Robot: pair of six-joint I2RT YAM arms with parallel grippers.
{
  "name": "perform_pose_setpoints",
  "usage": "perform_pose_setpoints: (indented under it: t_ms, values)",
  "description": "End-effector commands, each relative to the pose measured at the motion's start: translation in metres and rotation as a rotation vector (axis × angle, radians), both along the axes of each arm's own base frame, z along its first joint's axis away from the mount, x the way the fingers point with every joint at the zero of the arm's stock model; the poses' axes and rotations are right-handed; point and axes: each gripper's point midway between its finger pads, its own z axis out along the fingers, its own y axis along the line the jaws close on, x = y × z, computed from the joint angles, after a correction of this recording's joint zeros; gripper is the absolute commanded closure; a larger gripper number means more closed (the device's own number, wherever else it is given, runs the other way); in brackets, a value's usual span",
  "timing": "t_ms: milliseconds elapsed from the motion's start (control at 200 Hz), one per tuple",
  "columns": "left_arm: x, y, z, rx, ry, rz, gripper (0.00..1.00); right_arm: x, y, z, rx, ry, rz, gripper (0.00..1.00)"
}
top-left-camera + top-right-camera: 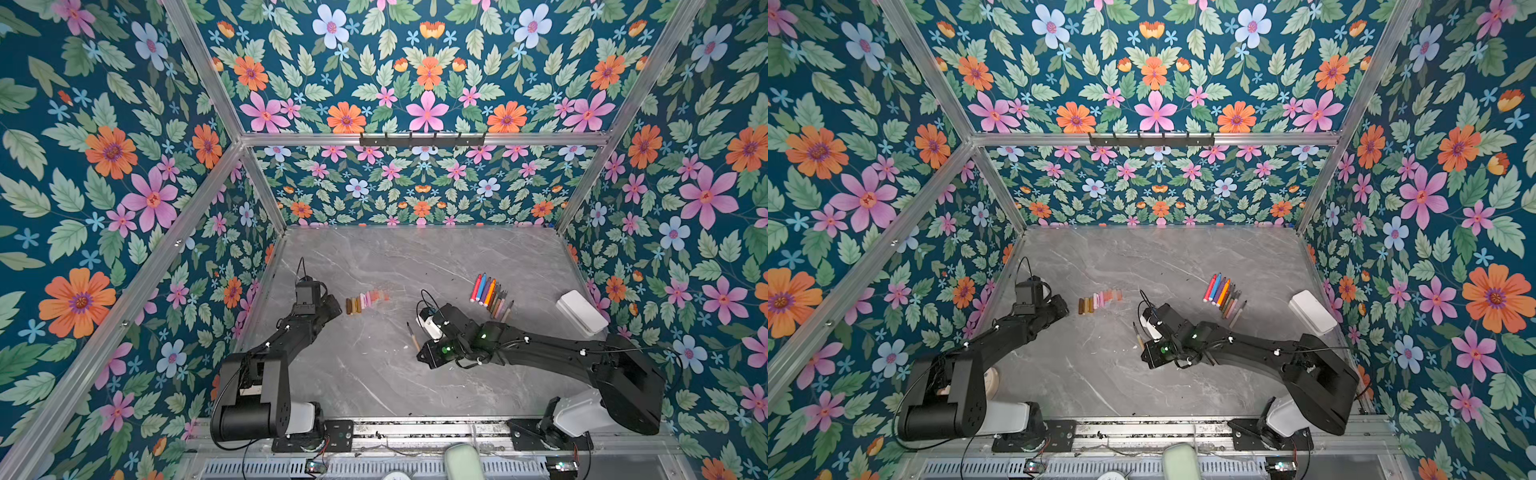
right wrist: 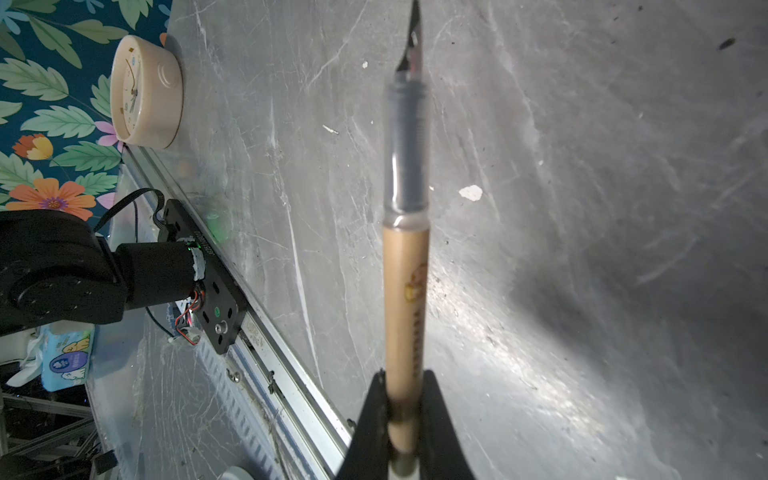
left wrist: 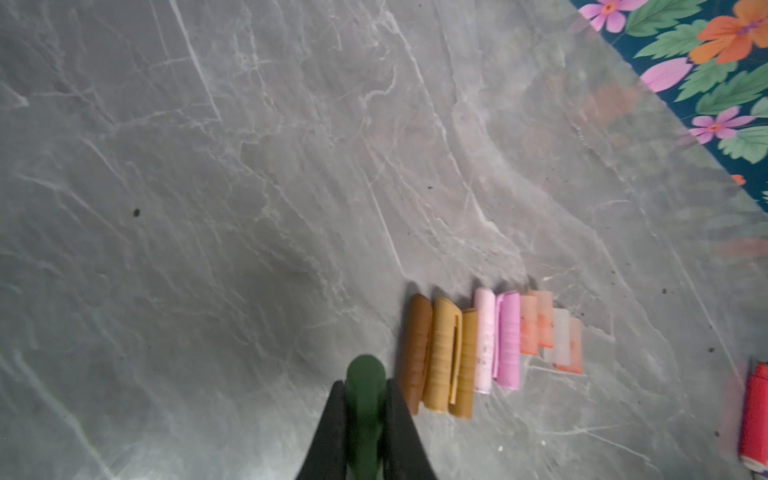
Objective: Open the pen caps
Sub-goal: 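Pull the green cap off with the left gripper while the right holds the pen, then lower the green cap at the end of the cap row and open the left gripper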
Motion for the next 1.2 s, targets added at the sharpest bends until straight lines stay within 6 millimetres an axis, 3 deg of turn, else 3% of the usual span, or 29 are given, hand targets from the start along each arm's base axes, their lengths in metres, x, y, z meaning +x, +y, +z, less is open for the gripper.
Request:
perform_pose_setpoints:
  t_ms: [0, 140, 755, 1195]
  values:
    - [0.002, 0.002, -0.008, 0.03, 0.018, -0.017, 0.9, 0.0, -0.004, 0.0, -0.01, -0.016, -0.002, 1.0]
    - [0.005, 0.003, -0.019, 0.035, 0.04, -0.016, 0.89, 0.0, -0.005, -0.001, -0.015, -0.015, -0.004, 1.0]
    - [0.025, -0.009, -0.029, -0.031, 0.059, -0.066, 0.74, 0.001, -0.005, -0.002, -0.03, -0.016, 0.001, 1.0]
    - [0.029, -0.013, -0.025, -0.057, 0.03, -0.07, 0.71, 0.002, -0.005, -0.002, -0.034, -0.016, 0.002, 1.0]
